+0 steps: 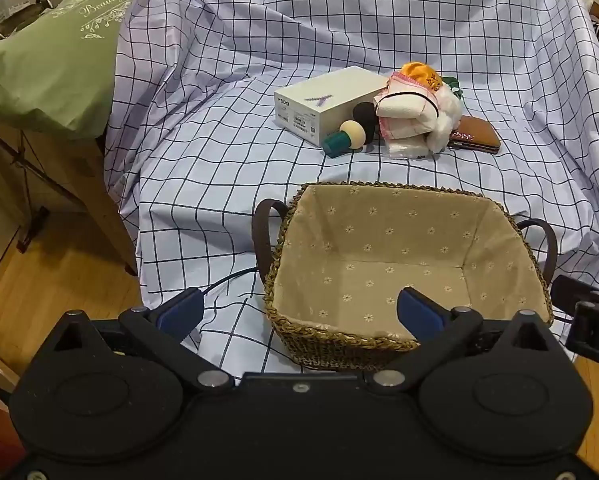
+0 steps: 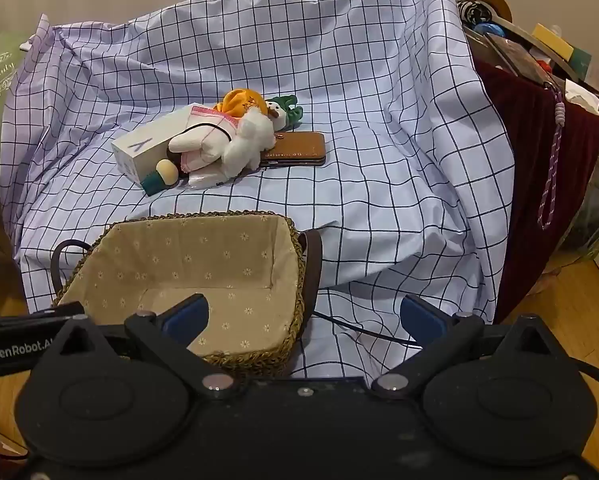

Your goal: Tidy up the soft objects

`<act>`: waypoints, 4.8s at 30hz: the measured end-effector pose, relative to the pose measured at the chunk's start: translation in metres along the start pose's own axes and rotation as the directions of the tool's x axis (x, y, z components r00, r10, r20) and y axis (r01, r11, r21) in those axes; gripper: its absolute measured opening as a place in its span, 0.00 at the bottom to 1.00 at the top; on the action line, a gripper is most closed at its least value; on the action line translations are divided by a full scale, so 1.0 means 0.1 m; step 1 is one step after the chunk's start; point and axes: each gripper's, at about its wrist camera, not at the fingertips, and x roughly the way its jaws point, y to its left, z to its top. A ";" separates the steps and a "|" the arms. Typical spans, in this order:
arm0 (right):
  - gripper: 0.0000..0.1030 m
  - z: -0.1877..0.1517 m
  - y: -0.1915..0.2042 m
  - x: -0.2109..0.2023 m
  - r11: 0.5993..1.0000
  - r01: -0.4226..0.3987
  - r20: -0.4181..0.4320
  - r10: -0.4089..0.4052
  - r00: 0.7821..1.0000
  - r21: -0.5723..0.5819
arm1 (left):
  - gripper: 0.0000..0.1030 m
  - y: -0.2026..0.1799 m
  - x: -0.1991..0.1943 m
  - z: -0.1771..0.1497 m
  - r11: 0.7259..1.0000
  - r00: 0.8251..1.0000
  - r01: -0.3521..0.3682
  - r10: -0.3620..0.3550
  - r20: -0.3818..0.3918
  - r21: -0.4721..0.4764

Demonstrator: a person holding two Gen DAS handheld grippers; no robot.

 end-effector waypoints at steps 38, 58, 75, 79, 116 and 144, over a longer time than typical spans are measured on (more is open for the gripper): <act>0.99 0.00 0.00 0.02 1.000 0.000 -0.016 0.000 1.000 0.007 | 0.97 0.00 0.01 -0.02 1.000 1.000 0.024 -0.023 -0.018 0.009; 0.99 -0.01 0.01 0.03 1.000 -0.001 -0.022 0.001 1.000 0.008 | 0.97 0.00 0.00 -0.03 1.000 1.000 0.024 -0.024 -0.020 0.007; 0.99 0.00 0.01 0.03 1.000 -0.001 -0.024 0.001 1.000 0.009 | 0.97 -0.01 0.00 -0.03 1.000 1.000 0.023 -0.023 -0.020 0.008; 0.99 0.00 0.01 0.03 1.000 -0.001 -0.026 0.001 1.000 0.009 | 0.97 -0.01 0.00 -0.03 1.000 1.000 0.023 -0.023 -0.020 0.008; 0.99 0.53 -0.10 0.36 0.999 -0.010 0.051 0.008 0.999 0.036 | 0.97 -0.09 0.26 0.51 0.989 0.990 0.138 -0.138 0.010 0.054; 0.99 0.96 -0.19 1.28 0.992 -0.072 -0.044 0.077 0.996 0.106 | 0.96 -0.63 1.37 1.57 0.974 0.977 0.211 -0.211 -0.011 0.085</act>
